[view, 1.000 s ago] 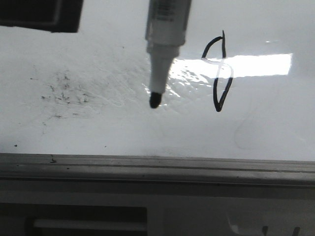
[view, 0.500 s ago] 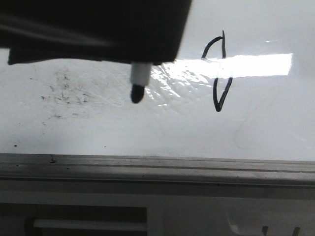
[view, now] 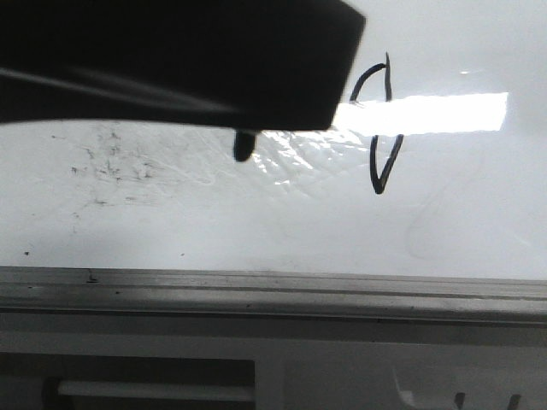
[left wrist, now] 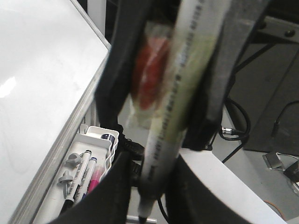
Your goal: Write number 8 on whiteboard
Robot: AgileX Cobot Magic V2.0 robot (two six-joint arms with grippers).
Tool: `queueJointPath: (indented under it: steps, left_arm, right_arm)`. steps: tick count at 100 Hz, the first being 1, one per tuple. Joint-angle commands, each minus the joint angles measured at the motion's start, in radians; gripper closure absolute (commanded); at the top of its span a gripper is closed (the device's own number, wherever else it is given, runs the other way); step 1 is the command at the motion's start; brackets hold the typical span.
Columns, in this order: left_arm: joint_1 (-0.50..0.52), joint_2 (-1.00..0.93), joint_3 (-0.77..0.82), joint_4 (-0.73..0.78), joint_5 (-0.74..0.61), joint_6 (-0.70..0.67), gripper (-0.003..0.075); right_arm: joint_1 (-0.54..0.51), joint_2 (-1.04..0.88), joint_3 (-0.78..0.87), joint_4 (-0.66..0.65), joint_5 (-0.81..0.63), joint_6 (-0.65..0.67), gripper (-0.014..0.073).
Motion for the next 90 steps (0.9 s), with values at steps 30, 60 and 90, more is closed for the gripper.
queueJointPath:
  steps: [30, 60, 90]
  left_arm:
    - [-0.005, -0.012, -0.034, -0.07, 0.009, 0.003, 0.0741]
    - [-0.005, -0.012, -0.018, -0.048, 0.009, 0.003, 0.0741]
    - [-0.005, -0.012, 0.062, -0.051, 0.007, 0.024, 0.0741]
  right_arm:
    - [0.0, -0.01, -0.032, 0.049, 0.039, -0.008, 0.0655]
    - [0.0, -0.01, -0.032, 0.049, -0.001, -0.008, 0.0183]
    - [0.0, -0.02, -0.032, 0.055, -0.1, -0.008, -0.0064]
